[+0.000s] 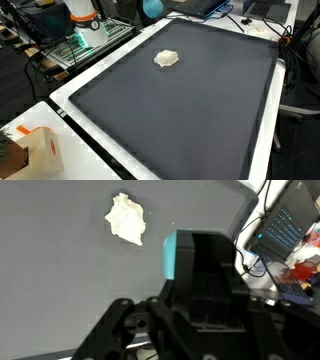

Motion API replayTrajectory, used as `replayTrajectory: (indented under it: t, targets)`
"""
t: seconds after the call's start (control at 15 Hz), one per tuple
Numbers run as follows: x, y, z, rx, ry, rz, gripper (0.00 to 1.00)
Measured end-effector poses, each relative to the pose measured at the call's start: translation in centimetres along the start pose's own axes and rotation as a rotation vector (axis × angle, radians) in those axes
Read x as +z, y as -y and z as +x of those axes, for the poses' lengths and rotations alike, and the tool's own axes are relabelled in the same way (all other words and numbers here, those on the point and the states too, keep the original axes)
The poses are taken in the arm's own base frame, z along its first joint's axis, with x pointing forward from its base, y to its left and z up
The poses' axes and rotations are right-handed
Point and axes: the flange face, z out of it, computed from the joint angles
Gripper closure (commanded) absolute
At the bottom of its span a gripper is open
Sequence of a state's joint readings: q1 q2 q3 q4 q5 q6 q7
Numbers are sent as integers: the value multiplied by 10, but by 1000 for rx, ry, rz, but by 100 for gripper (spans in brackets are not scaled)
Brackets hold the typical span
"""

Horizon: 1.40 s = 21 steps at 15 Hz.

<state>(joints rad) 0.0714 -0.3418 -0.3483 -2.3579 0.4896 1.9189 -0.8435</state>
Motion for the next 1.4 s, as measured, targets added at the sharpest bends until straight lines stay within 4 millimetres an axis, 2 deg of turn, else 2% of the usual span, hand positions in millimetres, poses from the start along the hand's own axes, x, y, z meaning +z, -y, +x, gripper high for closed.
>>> replayTrajectory:
  t: [0.33,0.8,1.0,1.4]
  targets:
    - [22,-45,-20,-42,-81,204,75]
    - [61,-99,-25,57,-173,397,75]
    - [75,-117,-28,104,-188,455,75]
    - [93,-143,-46,184,-186,563,75]
